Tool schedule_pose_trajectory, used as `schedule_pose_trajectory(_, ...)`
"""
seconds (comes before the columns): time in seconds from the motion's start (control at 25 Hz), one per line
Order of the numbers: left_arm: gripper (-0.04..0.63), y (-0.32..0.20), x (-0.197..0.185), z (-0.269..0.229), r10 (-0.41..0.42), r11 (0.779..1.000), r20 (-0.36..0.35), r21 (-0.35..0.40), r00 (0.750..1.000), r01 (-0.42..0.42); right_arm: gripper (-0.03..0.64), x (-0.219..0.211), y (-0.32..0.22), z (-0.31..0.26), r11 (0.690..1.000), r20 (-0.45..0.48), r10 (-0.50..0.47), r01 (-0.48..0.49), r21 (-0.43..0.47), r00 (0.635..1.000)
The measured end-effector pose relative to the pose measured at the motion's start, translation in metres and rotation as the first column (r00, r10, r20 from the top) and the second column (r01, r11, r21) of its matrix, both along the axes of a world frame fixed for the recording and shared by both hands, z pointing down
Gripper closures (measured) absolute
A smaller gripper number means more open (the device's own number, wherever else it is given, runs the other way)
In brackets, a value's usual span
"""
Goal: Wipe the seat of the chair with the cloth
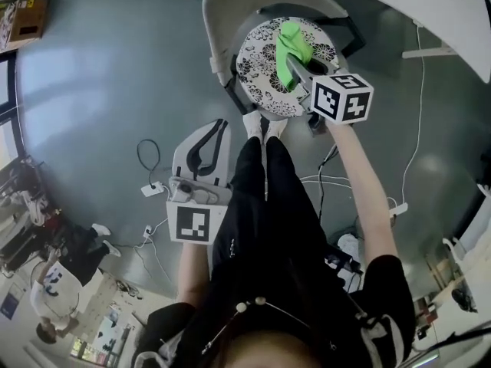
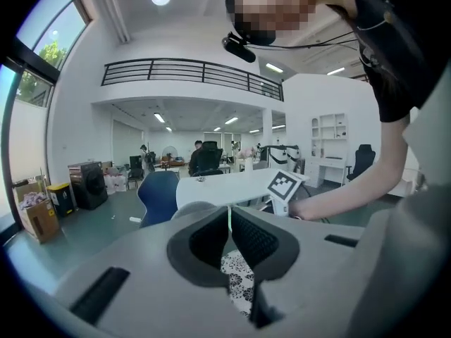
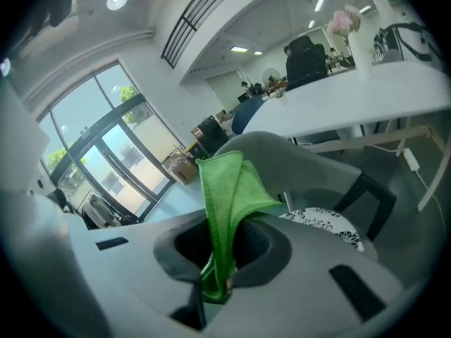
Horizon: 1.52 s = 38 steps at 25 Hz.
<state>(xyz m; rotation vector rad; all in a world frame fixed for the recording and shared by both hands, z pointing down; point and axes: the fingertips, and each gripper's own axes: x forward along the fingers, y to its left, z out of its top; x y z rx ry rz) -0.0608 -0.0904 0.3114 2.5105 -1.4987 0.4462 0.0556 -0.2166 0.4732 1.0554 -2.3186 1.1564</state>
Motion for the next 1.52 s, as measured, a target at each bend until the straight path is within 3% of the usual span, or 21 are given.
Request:
schedule_pose_trajectory(0.12, 0.578, -0.003, 0.003, 0.035, 0.02, 0.998, 0.034, -0.052, 0.999, -0.019, 0.572, -0.019, -0.023, 0.057, 0.996, 0.031, 0.021, -0.018, -0.089, 0.999)
schedule_pose_trajectory(0.44, 0.578, 0.005, 0.004, 0.101, 0.012, 0.985, 0.001, -0.171, 1.0, -0.011, 0.572, -0.054, -0.056, 0.188, 0.96, 0.067, 0.087, -0.066, -0.271, 0.994)
schedule_pose_trajectory(0.64, 0.578, 0.017, 0.0, 0.126, 0.008, 0.97, -0.002, -0.245, 1.0, -0.008, 0.572, -0.079, -0.064, 0.248, 0.939, 0.083, 0.111, -0.077, -0.334, 0.99)
schedule_pose_trajectory(0.84, 0.578, 0.015, 0.003, 0.135, 0.019, 0.966, -0.011, -0.258, 1.0, -0.022, 0.571, -0.088, -0.063, 0.295, 0.92, 0.051, 0.083, -0.057, -0.387, 0.995)
schedule_pose_trajectory(1.16, 0.578, 0.012, 0.004, 0.138, 0.021, 0.965, -0.019, -0.26, 1.0, -0.025, 0.571, -0.049, -0.073, 0.311, 0.918, -0.023, 0.1, -0.101, -0.385, 0.995)
schedule_pose_trajectory(1.52, 0.578, 0.005, 0.011, 0.134, 0.031, 0.971, -0.055, -0.237, 0.998, -0.044, 0.571, 0.037, -0.065, 0.315, 0.91, -0.166, 0.126, -0.181, -0.372, 0.978)
